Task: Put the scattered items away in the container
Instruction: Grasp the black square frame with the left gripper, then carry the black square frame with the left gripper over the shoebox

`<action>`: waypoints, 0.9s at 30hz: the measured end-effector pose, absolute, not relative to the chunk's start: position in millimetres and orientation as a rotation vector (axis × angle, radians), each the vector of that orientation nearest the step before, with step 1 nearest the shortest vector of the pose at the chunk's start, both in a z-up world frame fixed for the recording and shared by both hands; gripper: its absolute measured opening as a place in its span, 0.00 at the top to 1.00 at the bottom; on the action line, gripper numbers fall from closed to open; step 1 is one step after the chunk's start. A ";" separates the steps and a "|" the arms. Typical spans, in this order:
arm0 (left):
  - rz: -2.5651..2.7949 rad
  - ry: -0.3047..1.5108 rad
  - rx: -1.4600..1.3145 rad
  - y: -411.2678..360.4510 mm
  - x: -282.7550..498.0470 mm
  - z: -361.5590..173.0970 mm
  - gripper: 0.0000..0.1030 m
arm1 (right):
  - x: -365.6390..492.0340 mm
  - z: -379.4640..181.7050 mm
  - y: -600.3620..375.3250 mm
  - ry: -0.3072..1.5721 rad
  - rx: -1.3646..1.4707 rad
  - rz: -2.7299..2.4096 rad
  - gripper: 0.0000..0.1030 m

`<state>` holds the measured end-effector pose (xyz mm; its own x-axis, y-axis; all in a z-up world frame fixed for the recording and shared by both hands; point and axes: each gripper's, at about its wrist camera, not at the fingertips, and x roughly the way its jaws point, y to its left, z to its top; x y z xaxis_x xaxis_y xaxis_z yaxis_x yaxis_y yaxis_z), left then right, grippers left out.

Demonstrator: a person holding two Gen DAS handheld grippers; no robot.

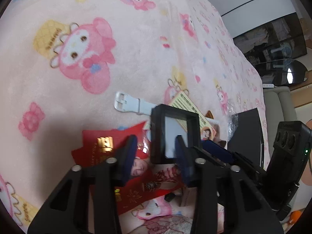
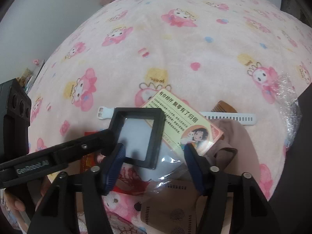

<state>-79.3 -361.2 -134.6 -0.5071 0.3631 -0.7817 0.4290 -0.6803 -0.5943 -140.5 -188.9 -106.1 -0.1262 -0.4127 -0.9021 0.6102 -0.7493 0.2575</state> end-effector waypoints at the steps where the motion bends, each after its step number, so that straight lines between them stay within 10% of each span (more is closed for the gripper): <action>1: -2.399 1.233 1.549 -358.2 -80.5 -133.7 0.71 | -139.7 -107.4 -188.7 0.232 1.468 -1.939 0.56; 5: -2.423 1.188 1.571 -346.3 -81.6 -123.5 0.77 | -137.2 -107.8 -187.7 0.178 1.485 -1.862 0.73; 27: -2.827 1.005 1.706 -167.6 -50.5 -9.3 0.71 | -71.4 -1.3 7.6 -0.060 1.327 -2.147 0.73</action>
<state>-50.5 -167.6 -9.3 -0.4753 0.5311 -0.7015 0.0311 -0.7866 -0.6166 -71.4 7.6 -1.3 -0.3141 -0.5148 -0.7977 0.4694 -0.8146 0.3408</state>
